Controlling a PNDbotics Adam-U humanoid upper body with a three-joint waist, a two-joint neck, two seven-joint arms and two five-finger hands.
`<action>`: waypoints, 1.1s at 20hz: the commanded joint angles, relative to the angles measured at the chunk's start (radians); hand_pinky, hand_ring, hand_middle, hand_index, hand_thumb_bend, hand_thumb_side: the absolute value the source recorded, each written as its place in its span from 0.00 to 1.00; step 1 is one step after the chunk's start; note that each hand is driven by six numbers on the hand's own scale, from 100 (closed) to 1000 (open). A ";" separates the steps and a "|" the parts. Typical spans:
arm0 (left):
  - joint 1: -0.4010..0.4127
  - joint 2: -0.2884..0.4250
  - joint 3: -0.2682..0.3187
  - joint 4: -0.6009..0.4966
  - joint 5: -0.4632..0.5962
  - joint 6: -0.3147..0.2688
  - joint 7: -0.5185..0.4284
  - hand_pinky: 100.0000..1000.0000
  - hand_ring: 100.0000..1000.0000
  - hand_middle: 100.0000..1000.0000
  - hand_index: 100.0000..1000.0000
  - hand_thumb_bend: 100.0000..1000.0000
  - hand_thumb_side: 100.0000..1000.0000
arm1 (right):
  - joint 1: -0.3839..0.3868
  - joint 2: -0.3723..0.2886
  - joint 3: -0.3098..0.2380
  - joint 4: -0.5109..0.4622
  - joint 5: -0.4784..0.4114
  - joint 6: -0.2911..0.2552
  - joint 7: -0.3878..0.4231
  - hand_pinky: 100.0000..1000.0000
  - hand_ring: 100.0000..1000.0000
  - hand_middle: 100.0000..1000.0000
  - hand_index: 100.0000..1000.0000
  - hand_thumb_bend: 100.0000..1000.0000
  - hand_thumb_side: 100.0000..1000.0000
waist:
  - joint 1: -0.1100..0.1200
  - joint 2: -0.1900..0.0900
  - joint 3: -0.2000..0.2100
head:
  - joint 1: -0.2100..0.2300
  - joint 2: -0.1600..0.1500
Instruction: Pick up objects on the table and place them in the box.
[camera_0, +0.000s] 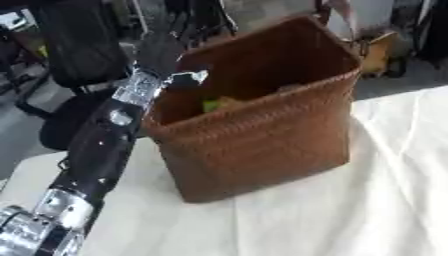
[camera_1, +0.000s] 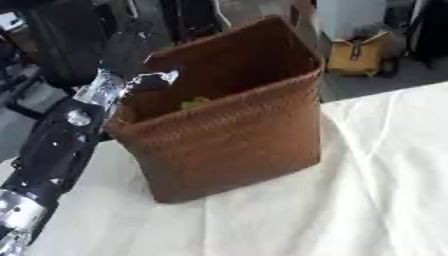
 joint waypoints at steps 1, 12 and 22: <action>-0.025 0.016 -0.003 -0.020 -0.008 -0.013 0.000 1.00 1.00 1.00 1.00 0.42 1.00 | -0.001 -0.020 -0.009 -0.013 -0.007 -0.027 -0.027 0.62 0.49 0.54 0.54 0.00 1.00 | -0.014 -0.027 0.003 | -0.003 -0.005; 0.081 0.102 -0.055 -0.386 0.313 -0.093 0.154 1.00 1.00 0.97 1.00 0.09 1.00 | 0.069 -0.020 -0.050 -0.013 -0.012 -0.009 -0.027 0.62 0.50 0.54 0.55 0.00 1.00 | -0.047 -0.091 0.104 | -0.131 0.078; 0.601 0.286 0.026 -1.171 0.985 -0.013 0.188 1.00 0.85 0.79 0.91 0.01 1.00 | 0.118 -0.040 -0.109 -0.013 -0.064 -0.043 -0.027 0.63 0.51 0.54 0.56 0.00 1.00 | -0.103 -0.138 0.180 | -0.186 0.152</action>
